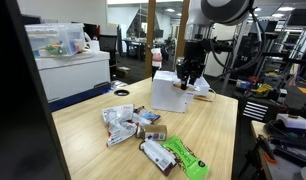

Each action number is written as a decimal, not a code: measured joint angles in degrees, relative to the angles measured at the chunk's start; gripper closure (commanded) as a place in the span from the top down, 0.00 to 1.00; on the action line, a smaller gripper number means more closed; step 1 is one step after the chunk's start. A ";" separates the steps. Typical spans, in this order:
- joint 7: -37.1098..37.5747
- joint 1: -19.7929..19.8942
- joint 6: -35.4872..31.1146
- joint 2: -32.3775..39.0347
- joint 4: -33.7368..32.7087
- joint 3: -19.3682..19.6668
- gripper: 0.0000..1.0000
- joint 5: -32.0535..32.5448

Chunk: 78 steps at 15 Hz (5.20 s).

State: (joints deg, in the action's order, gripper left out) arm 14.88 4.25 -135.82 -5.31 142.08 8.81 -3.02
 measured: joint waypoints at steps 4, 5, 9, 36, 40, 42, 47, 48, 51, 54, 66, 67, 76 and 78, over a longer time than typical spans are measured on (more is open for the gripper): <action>0.06 1.00 4.41 -3.35 0.02 0.02 0.17 -0.69; 0.09 1.17 5.76 -4.20 0.03 0.04 0.17 -1.31; 1.03 2.34 10.52 -7.58 0.03 0.11 0.17 -2.90; 14.90 14.76 -0.75 -0.59 0.62 5.91 0.17 2.83; 14.90 15.02 -1.97 0.81 -0.73 6.74 0.17 3.54; 14.91 15.02 -2.02 1.40 -1.63 7.04 0.17 3.63; 14.91 14.87 -2.02 3.07 -4.28 7.12 0.17 3.63; 14.91 14.78 -2.02 3.38 -4.80 7.11 0.17 3.63; 14.91 14.08 -2.01 4.41 -6.18 7.03 0.17 3.63; 14.95 12.89 -2.01 5.28 -6.94 6.84 0.17 3.53; 20.29 10.45 -2.01 7.55 -7.21 6.38 0.84 3.50; 20.58 10.45 -2.01 7.60 -7.21 6.39 0.96 3.51; 21.41 10.00 -1.84 6.09 -7.19 6.25 0.74 3.59; 21.41 9.74 -1.75 4.90 -7.00 6.10 0.60 3.58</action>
State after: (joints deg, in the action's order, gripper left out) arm 36.29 13.99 -137.57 -0.41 135.08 14.91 0.56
